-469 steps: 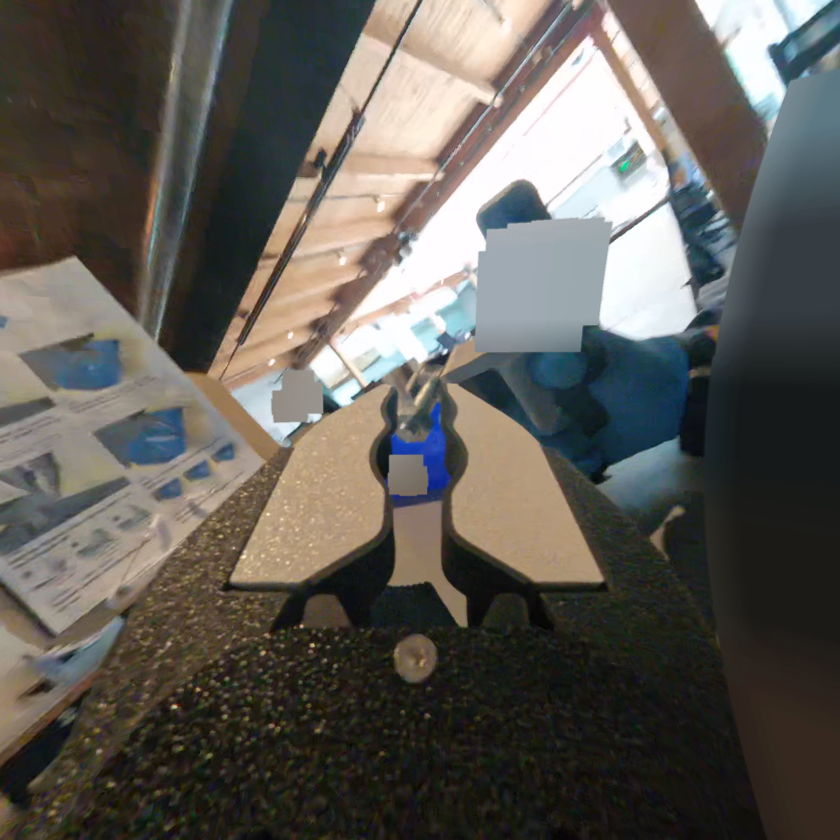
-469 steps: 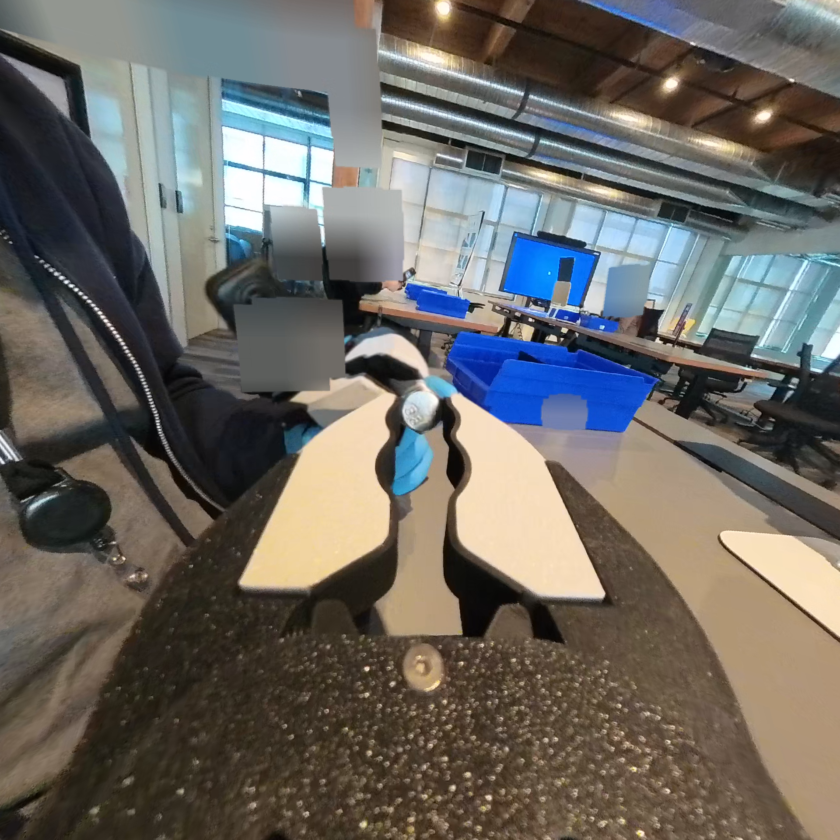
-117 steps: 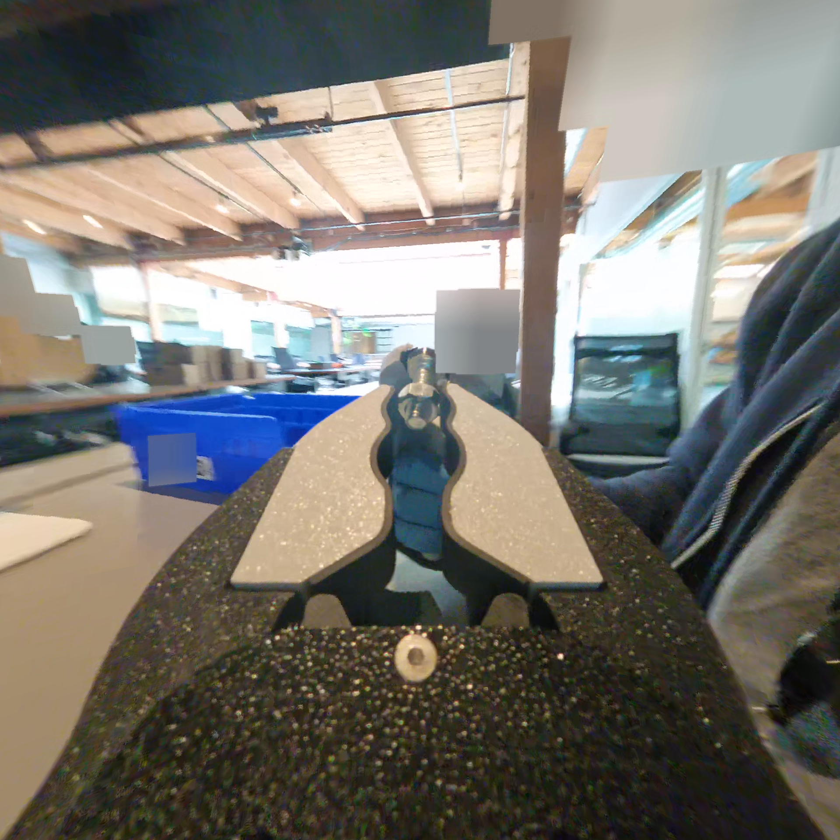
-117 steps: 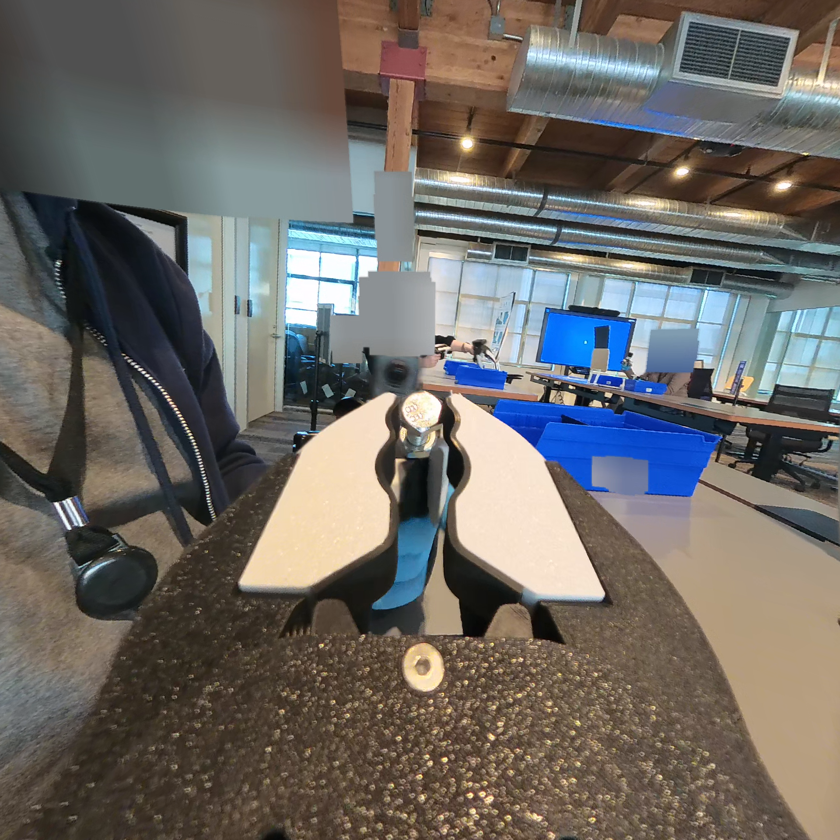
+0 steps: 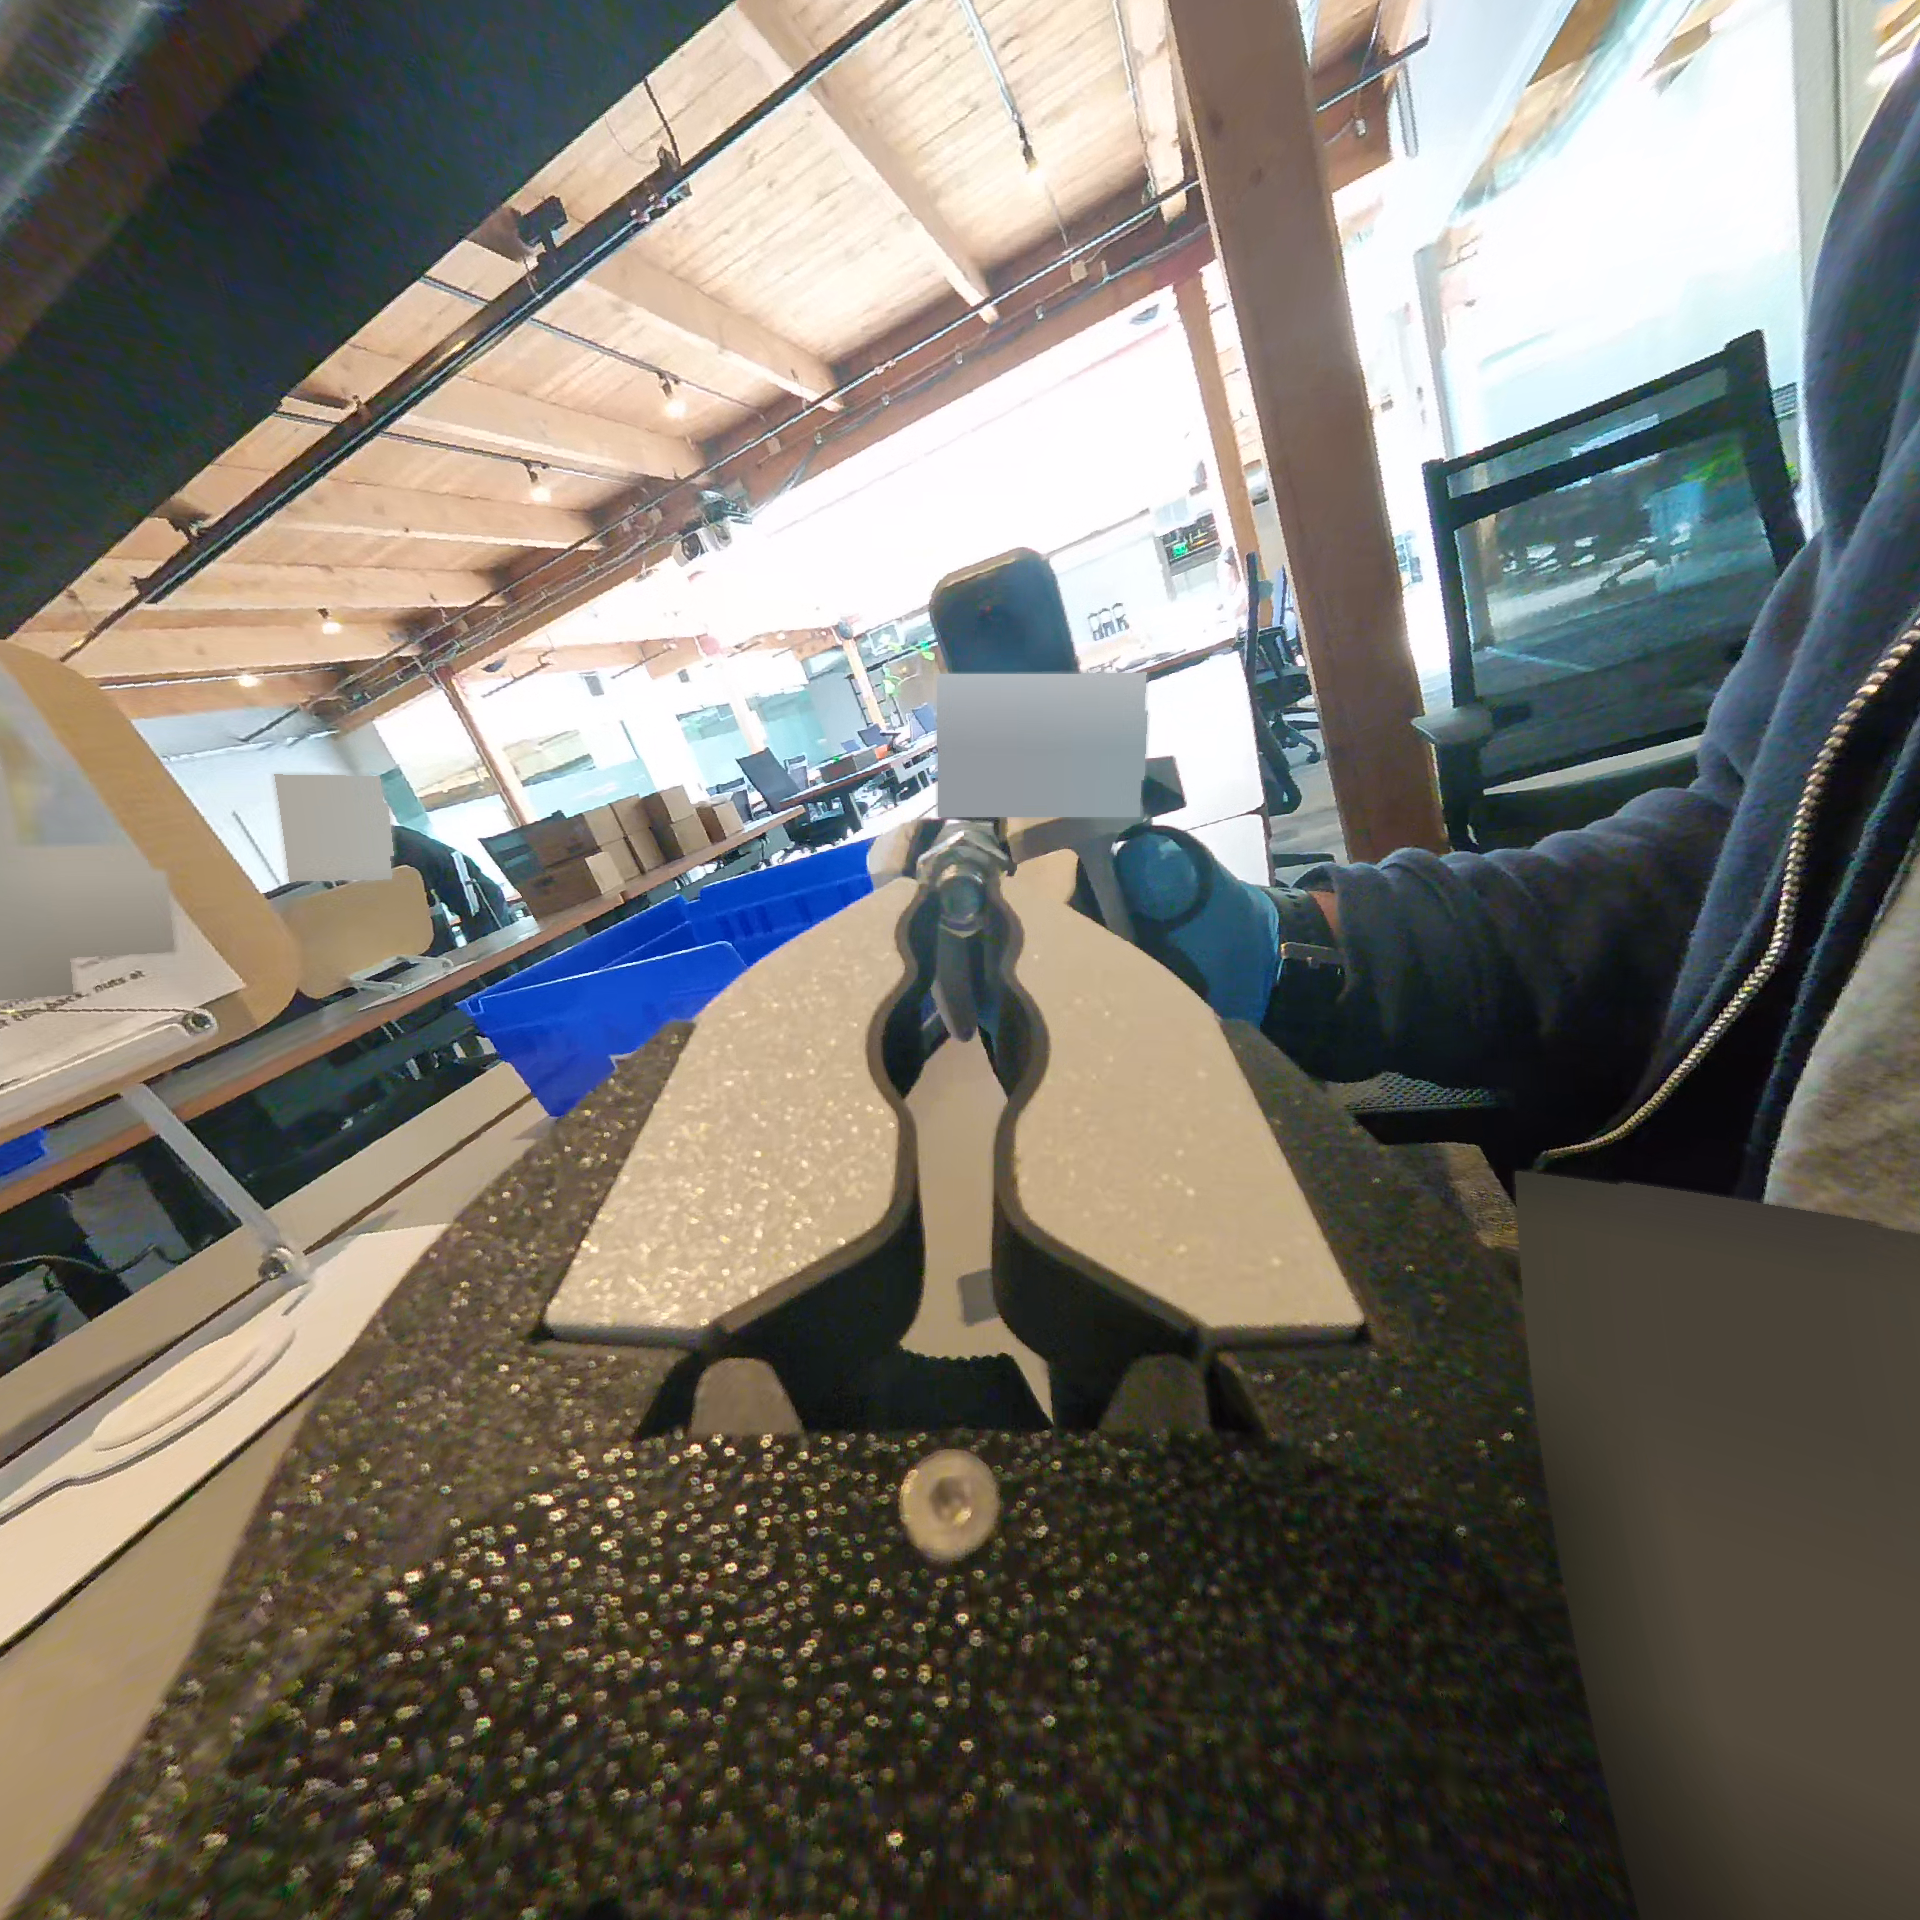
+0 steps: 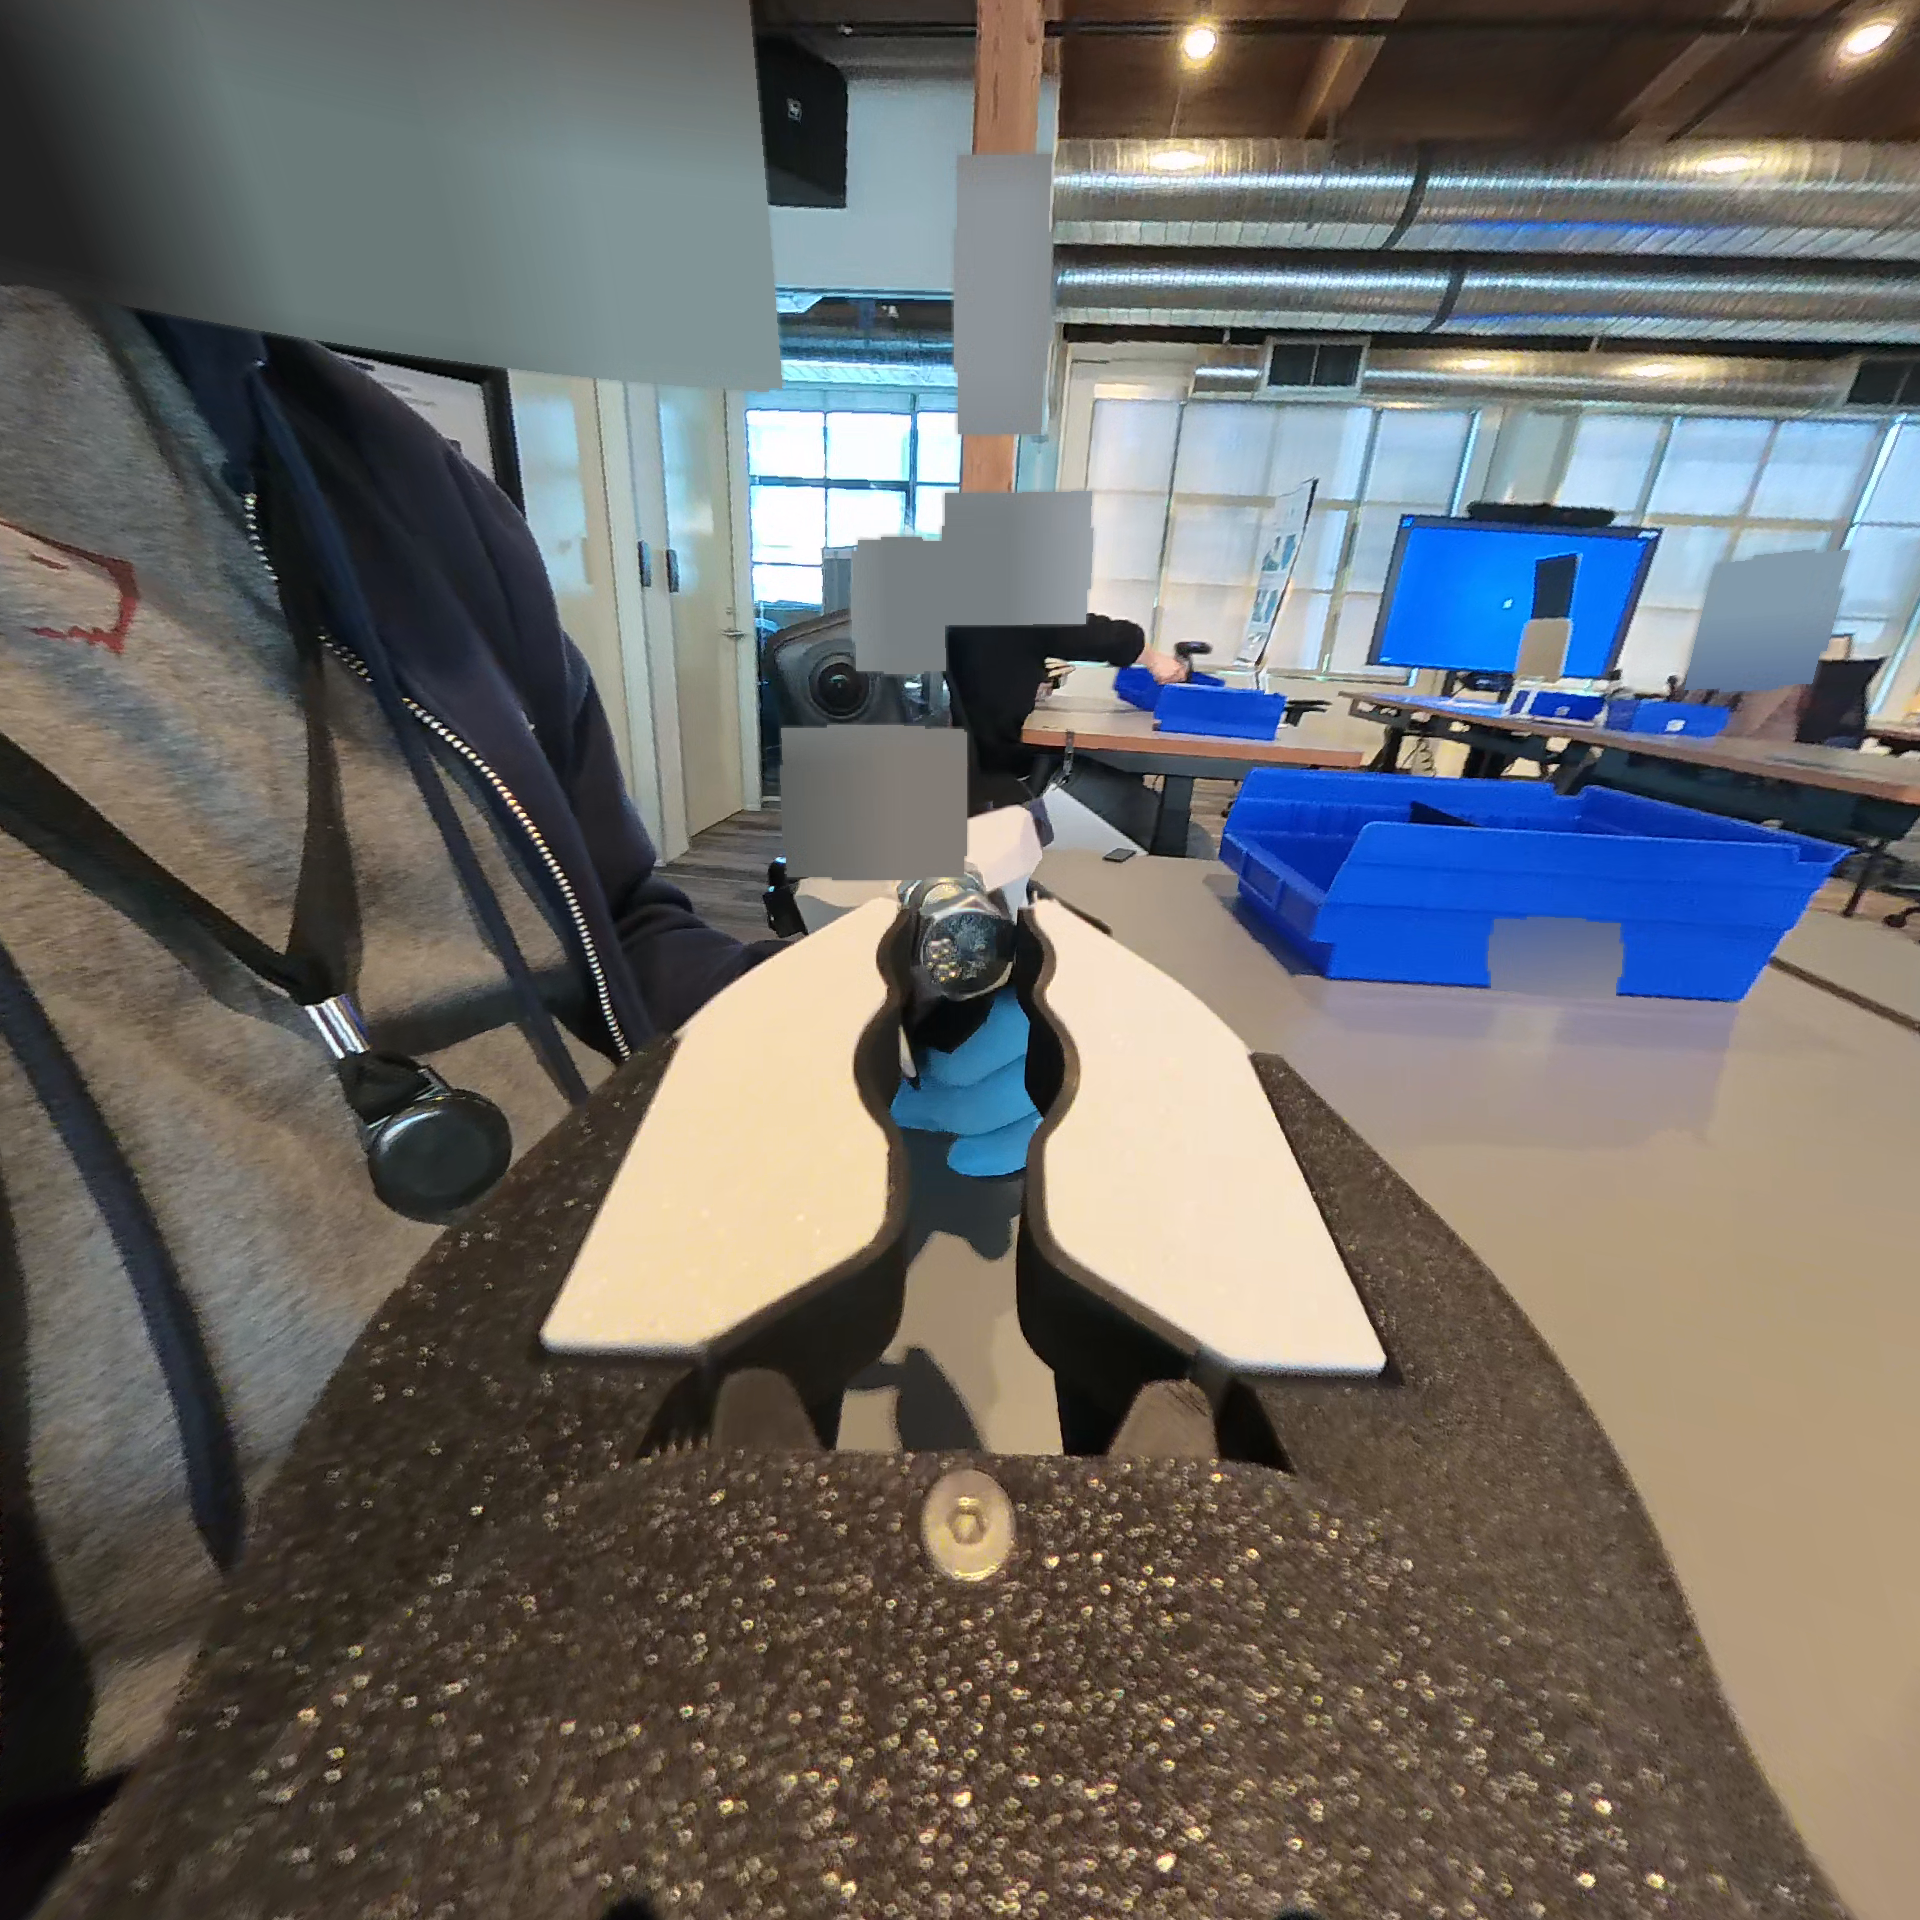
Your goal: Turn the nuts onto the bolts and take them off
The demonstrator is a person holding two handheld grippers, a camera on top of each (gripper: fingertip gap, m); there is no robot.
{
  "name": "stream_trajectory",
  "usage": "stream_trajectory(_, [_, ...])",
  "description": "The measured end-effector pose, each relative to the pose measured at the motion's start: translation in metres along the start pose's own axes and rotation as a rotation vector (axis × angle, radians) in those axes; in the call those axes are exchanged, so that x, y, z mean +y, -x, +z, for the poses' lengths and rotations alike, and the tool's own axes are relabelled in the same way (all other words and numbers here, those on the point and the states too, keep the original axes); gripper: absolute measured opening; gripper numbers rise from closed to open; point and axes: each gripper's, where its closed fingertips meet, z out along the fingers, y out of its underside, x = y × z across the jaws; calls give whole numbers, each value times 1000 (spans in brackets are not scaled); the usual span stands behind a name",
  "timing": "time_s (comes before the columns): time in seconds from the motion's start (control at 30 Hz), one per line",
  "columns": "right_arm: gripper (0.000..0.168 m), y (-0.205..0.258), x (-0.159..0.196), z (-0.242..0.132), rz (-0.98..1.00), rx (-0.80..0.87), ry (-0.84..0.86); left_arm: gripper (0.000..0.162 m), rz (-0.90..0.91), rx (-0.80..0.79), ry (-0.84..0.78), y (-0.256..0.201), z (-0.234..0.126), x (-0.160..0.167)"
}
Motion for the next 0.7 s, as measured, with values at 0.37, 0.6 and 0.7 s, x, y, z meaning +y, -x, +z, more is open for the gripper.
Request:
stream_trajectory(0.37, [18, 0, 2, -5, -33, 12, 10, 9, 35, -25, 2, 1, 1, 2])
stream_trajectory(0.6, [18, -5, -5, -11, -151, 114, -19, 24, -139, 6, -59, 4, 2, -1])
stream_trajectory(0.7, [17, -2, -10, -12, -141, 96, -54, 33, -229, 39, -68, 4, 4, 0])
